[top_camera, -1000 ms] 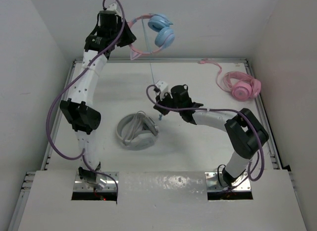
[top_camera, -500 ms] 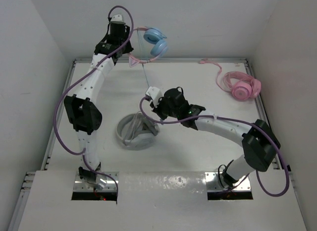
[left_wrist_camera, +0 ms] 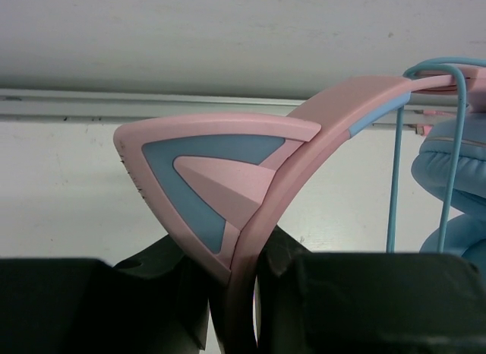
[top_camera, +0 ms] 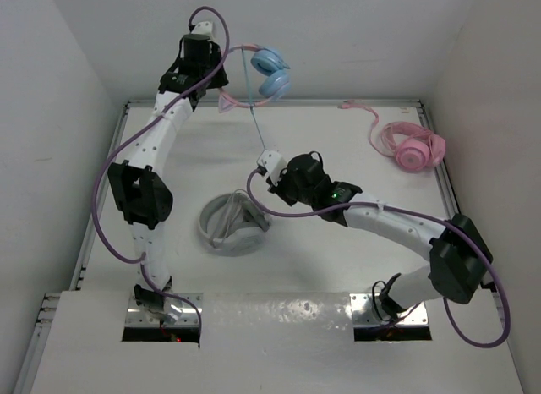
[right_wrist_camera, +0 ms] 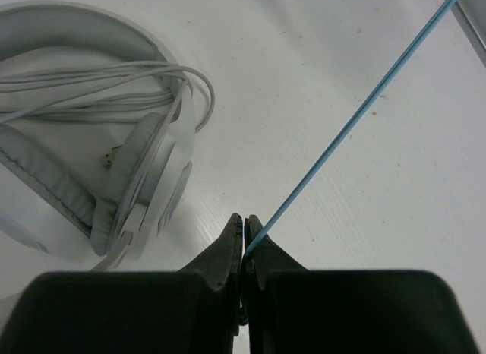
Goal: Wrap the headphones
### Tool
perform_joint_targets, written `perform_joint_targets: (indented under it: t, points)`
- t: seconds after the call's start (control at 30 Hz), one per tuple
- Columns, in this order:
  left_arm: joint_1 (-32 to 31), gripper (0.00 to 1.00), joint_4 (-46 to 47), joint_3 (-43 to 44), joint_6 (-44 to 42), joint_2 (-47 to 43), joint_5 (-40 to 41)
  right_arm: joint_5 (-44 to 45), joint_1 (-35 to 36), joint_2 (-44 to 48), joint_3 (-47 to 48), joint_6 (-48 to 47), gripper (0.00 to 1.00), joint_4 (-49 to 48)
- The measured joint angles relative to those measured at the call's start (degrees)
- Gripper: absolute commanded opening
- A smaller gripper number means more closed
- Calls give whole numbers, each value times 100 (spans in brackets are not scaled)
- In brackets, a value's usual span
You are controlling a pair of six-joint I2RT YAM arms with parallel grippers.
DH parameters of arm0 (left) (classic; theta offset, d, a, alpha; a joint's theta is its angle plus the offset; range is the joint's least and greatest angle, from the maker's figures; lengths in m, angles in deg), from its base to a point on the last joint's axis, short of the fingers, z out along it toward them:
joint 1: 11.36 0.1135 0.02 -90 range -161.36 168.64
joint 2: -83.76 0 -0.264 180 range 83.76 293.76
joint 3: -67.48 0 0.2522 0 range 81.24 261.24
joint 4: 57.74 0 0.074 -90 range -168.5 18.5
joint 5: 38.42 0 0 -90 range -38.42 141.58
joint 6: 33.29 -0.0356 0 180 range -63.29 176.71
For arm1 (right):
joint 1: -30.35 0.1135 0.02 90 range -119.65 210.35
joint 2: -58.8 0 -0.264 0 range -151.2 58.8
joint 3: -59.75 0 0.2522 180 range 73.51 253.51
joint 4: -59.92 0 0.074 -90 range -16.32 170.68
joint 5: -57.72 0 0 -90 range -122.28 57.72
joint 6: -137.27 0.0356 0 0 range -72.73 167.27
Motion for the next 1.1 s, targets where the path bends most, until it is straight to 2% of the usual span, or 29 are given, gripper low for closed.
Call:
perform_joint_targets:
  t: [0.17, 0.33, 0.47, 0.63, 0.77, 0.97, 1.1]
  points:
    - [-9, 0, 258, -170, -446, -33, -13, -140, 0, 393, 2, 33, 0, 66]
    - [-396, 0, 1069, -997, -1871, -160, 420, -472, 4, 872, 365, 44, 0, 428]
    - [-957, 0, 1878, -2135, -3202, -382, 785, -490, 13, 844, 1325, -120, 0, 1115]
    - [-1467, 0, 1974, -3029, -4207, -667, 396, 7, -190, 435, 2710, -597, 0, 1875]
    - [-1445, 0, 1947, -3327, -4542, -1150, 76, 39, -745, 20, 3226, -745, 0, 2210]
    - [-1377, 0, 1803, -3410, -4638, -1797, -411, -7, -1637, -369, 3370, -767, 0, 1943]
    - [-1427, 0, 1613, -3453, -4590, -1987, -817, -452, -1928, -675, 3639, -603, 0, 1759]
